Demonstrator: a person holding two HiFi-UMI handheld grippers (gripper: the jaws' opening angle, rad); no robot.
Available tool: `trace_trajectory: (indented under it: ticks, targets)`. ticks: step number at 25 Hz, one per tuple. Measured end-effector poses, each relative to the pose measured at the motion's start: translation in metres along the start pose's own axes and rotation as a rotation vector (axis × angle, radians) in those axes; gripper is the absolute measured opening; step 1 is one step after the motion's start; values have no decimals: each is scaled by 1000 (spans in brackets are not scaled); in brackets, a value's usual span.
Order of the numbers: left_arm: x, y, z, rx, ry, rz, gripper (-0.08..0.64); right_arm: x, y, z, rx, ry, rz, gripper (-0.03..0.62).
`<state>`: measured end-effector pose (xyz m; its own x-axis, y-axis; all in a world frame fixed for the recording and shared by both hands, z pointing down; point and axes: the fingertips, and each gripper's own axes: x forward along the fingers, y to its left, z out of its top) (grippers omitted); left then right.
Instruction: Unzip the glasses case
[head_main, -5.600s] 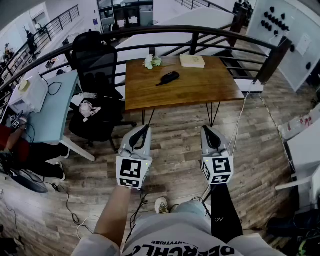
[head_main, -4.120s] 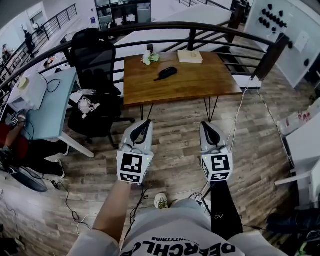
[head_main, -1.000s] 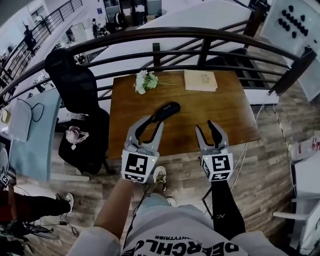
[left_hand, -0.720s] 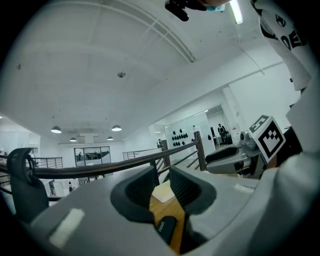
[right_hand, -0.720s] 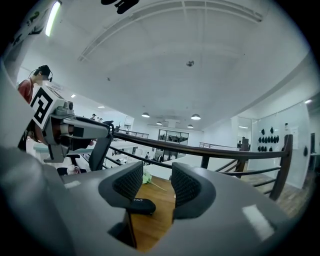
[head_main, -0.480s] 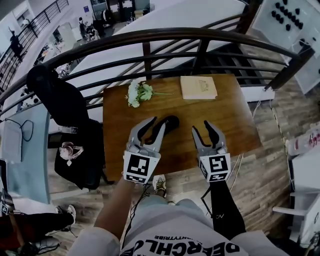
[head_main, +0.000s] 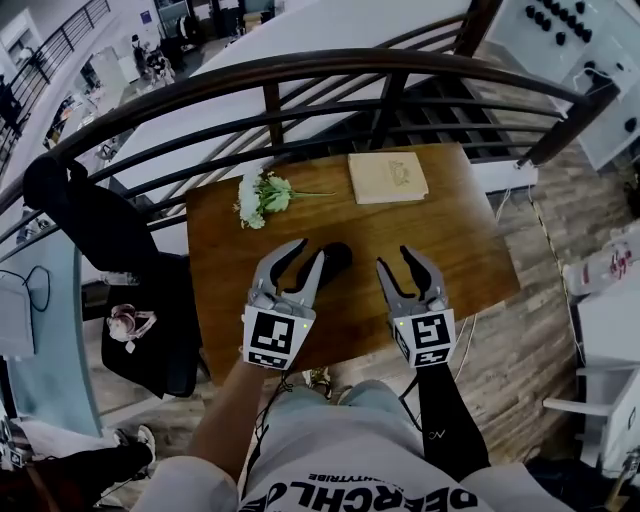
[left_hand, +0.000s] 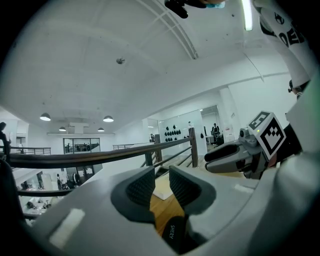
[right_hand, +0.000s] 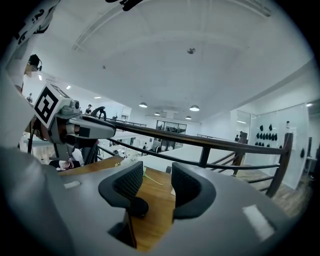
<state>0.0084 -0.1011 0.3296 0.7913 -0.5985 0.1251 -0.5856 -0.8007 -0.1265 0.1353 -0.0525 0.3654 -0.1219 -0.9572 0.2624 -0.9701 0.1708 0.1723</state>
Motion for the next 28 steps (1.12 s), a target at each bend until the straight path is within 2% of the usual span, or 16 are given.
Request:
trace_trajectory:
  ticks: [4,14,17,23,28]
  targets:
    - [14,-5,-14,-7,28,-31,91,9,0,-14,9,28,14,209]
    - [43,-14,-56,-22,136,-51,91,48,1,-52,17,117,166,206]
    - [53,-19,-76,-43,188,-47,91,62,-2,-72,14,172,205,224]
    - [65,-30,-123,-74,326,-45,91,79,6,-115,-9,291,335,221]
    - [72,-36,-151,-101,404,-37,91,90,18,-149,-28,378,426,219]
